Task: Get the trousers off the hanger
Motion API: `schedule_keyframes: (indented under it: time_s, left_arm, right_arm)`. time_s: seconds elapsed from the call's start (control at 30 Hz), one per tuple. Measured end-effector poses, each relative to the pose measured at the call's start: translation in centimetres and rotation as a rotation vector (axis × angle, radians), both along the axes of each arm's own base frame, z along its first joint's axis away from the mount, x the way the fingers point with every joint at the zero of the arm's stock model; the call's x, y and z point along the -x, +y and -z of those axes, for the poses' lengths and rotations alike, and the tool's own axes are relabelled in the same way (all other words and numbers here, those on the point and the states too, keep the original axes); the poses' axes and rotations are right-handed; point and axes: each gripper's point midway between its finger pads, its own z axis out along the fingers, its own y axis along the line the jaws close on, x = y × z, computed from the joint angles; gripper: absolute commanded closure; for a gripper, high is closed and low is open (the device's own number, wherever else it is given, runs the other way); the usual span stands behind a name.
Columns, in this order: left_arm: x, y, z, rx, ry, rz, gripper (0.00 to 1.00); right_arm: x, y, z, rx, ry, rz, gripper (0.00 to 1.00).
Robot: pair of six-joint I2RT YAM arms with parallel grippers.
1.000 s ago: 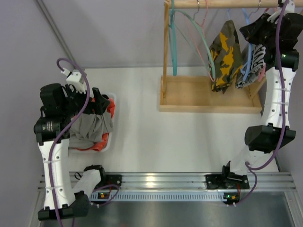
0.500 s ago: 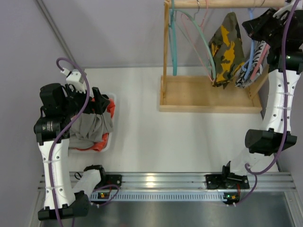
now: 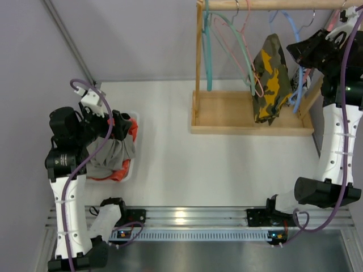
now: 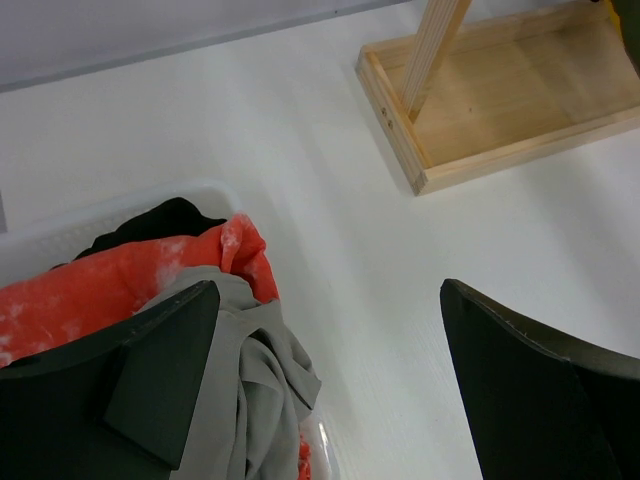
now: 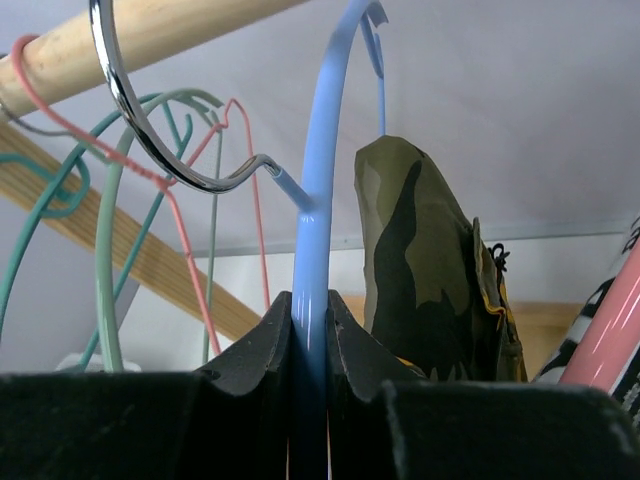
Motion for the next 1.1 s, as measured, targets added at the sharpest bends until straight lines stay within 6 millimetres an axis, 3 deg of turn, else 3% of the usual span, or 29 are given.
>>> schedule_keyframes:
  time_s: [0.3,0.6,0.67,0.83,1.1]
  left_arm:
    - [1.4,-1.4,1.2,-0.070,-0.176,0.120,0.02]
    - [0.2,-3.8,4.2,-0.110,-0.196,0.274,0.02]
    - [0.3,-6.0,5.0,-0.138,-0.196,0.351,0.02]
    - [1.9,-13.8,6.1,-0.195,-0.233,0.579,0.02]
    - [3.9,-24.7,7.5,-0.272,-0.317,0.676,0.05]
  right_arm:
    - [6.5,1.5,1.4,-0.011,0.041,-0.017,1.00]
    - [12.5,2.6,2.3,-0.034,0.076,-0.006,1.00]
    - [13.4,2.7,2.6,-0.039,0.085,0.002,1.00]
    - [15.2,2.5,4.1,-0.066,0.135,0.043,1.00]
    - [16.8,1.8,5.6,-0.116,0.191,0.128,1.00]
